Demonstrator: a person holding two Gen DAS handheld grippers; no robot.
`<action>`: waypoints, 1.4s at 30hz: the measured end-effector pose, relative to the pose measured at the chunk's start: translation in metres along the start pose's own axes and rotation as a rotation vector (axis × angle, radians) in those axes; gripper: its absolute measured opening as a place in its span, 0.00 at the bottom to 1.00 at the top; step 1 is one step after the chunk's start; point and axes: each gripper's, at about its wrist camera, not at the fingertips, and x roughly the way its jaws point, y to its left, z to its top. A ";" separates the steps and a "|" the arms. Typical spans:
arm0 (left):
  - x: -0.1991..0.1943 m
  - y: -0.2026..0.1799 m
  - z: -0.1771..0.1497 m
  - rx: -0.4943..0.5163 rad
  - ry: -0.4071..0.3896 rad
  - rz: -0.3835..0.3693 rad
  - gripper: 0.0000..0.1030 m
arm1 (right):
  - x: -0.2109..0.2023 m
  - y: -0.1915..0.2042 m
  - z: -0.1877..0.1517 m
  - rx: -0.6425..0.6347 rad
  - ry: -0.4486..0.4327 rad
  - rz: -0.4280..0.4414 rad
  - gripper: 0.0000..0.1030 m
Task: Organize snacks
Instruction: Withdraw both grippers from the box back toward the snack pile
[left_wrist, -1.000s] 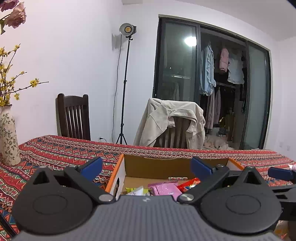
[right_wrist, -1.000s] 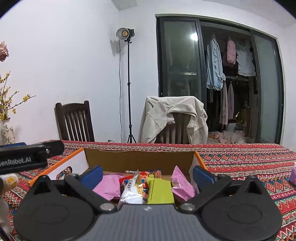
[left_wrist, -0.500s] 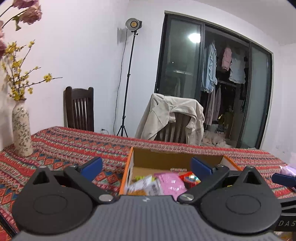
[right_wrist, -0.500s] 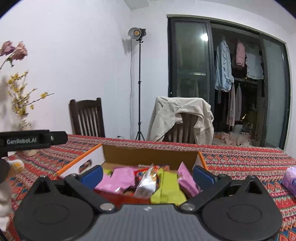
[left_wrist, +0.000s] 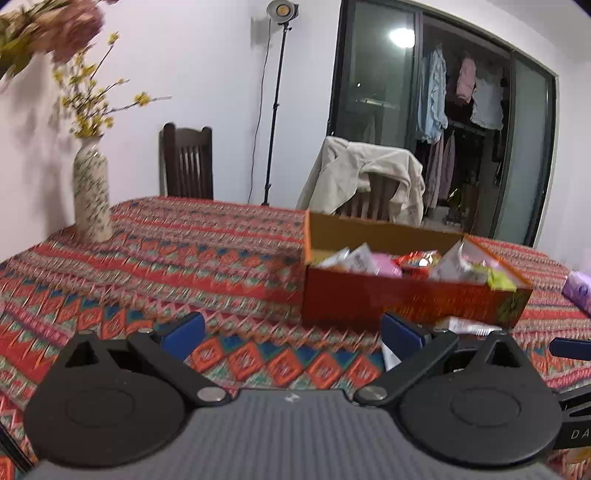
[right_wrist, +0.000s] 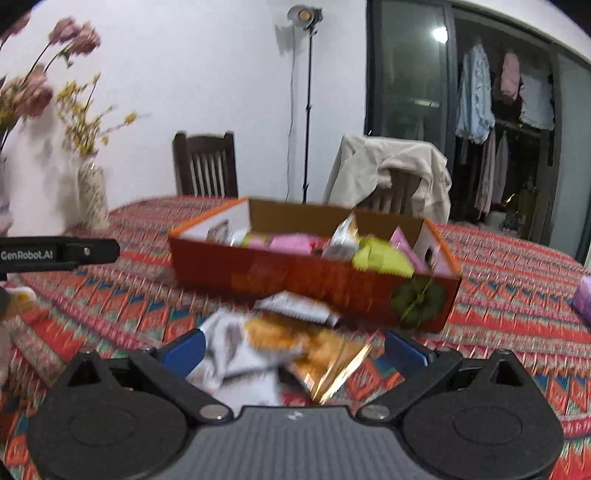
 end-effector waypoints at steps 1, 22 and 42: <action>-0.002 0.003 -0.004 0.001 0.004 0.004 1.00 | 0.001 0.003 -0.004 -0.006 0.016 0.008 1.00; 0.001 0.022 -0.029 -0.011 0.031 0.022 1.00 | 0.050 0.024 -0.009 -0.014 0.201 0.073 1.00; -0.002 0.022 -0.030 -0.012 0.017 0.021 1.00 | 0.014 0.029 -0.020 -0.037 0.099 0.080 0.45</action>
